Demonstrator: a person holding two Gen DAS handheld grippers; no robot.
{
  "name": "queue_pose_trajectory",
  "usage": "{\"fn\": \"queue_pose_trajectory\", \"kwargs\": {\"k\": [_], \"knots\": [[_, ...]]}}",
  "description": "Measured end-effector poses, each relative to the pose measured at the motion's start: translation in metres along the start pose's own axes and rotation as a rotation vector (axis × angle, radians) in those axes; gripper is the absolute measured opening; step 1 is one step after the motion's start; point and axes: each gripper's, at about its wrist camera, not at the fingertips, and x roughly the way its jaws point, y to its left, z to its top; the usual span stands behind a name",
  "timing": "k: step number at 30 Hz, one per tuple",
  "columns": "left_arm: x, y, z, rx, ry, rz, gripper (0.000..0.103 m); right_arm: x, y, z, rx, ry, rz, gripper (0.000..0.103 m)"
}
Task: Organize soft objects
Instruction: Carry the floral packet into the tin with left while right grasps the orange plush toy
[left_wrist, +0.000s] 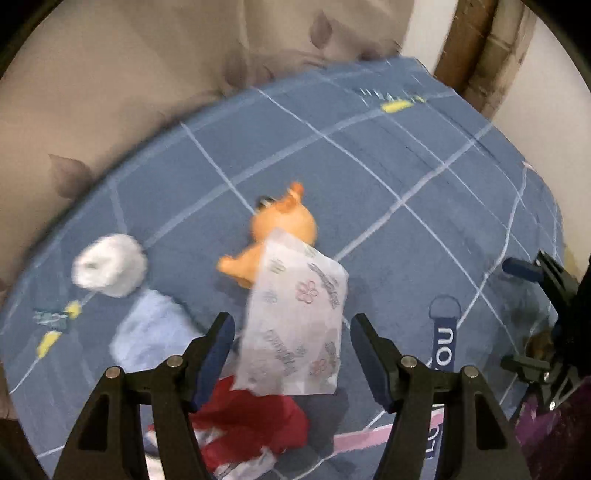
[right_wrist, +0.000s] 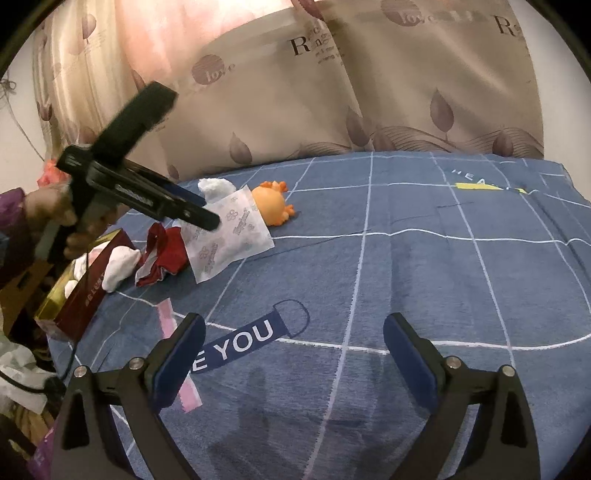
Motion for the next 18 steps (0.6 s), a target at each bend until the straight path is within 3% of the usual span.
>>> {"fn": "queue_pose_trajectory", "kwargs": {"k": [3, 5, 6, 11, 14, 18], "knots": [[0.019, 0.0, -0.001, 0.018, 0.054, 0.009, 0.066, 0.003, -0.001, 0.001, 0.007, 0.014, -0.001, 0.097], [0.015, -0.007, -0.005, 0.055, 0.008, 0.028, 0.033, 0.005, -0.002, 0.001, 0.014, 0.027, 0.001, 0.097], [0.011, -0.011, -0.006, 0.063, -0.018, 0.065, 0.005, 0.007, -0.003, 0.001, 0.017, 0.033, 0.0, 0.097], [-0.014, -0.029, -0.023, 0.001, -0.112, 0.082, 0.004, 0.009, -0.005, 0.001, 0.036, 0.046, -0.01, 0.097], [-0.016, -0.033, -0.038, -0.086, -0.143, 0.004, 0.004, 0.01, -0.006, 0.001, 0.044, 0.048, -0.021, 0.097], [-0.044, -0.047, -0.068, -0.23, -0.255, -0.035, 0.004, 0.01, -0.008, 0.001, 0.054, 0.051, -0.026, 0.097]]}}
